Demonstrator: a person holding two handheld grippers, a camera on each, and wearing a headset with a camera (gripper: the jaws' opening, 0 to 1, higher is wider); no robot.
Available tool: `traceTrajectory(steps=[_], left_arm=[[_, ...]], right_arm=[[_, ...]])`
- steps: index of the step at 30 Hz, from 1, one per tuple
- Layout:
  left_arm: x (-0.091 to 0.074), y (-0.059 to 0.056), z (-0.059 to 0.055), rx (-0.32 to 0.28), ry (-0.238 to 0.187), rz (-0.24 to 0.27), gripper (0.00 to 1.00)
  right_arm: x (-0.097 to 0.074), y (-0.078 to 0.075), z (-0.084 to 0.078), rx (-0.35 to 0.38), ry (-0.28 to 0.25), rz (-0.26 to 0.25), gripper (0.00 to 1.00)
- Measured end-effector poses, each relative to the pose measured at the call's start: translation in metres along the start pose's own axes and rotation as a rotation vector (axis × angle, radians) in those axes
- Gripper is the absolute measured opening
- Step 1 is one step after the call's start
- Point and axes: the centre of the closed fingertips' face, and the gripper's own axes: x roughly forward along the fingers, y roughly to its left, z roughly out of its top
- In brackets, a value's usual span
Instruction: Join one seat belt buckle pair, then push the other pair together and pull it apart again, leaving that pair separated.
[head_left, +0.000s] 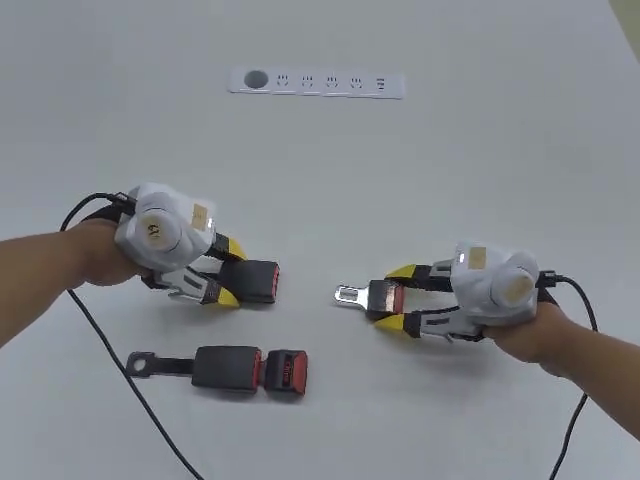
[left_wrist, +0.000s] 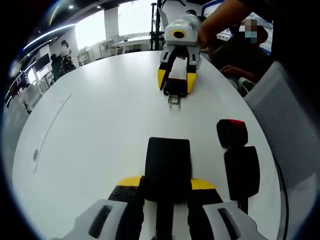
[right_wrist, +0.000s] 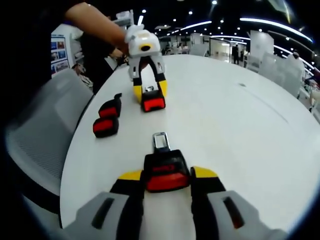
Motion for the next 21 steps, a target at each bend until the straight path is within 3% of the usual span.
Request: traceTrajectory(steps=[8, 16, 21], left_arm=[[0.0, 0.0, 0.0, -0.003, 0.004, 0.001, 0.34], [0.0, 0.0, 0.001, -0.008, 0.009, 0.004, 0.34], [0.0, 0.0, 0.001, -0.008, 0.012, 0.003, 0.34]], right_arm=[[-0.013, -0.008, -0.011, 0.036, 0.004, -0.01, 0.37], [-0.025, -0.013, -0.021, 0.018, 0.031, -0.025, 0.37], [-0.028, -0.01, -0.018, 0.015, 0.031, -0.021, 0.37]])
